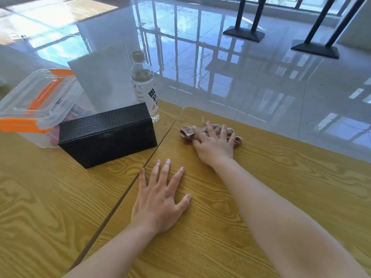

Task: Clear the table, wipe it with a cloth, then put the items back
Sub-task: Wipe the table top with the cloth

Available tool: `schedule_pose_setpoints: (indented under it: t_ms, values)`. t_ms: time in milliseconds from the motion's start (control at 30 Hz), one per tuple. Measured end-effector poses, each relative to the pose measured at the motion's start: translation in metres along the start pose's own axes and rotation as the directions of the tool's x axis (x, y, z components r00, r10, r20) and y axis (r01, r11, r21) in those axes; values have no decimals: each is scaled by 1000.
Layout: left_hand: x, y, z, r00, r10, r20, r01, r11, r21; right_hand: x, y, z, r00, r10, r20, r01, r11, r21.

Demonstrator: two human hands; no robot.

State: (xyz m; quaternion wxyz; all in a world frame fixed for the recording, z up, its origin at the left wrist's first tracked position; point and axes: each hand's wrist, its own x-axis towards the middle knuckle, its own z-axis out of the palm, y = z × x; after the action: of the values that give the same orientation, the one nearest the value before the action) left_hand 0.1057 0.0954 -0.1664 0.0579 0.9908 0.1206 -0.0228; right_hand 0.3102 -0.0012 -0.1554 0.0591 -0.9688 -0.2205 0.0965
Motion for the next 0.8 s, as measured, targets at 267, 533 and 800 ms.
schedule_pose_setpoints:
  t_ms: [267,533,800]
  values:
    - [2,-2,3,1000,15,-10,-15,1000,-19,-68,113,-4,998,59,-22,-60,997,-41]
    - [0,-2,2,1000,22,-15,-22,1000,-10,-155,92,14,995,95,-26,-96,995,-21]
    - [2,-2,2,1000,22,-19,-22,1000,-19,-154,155,1,957,290,4,-290,957,-26]
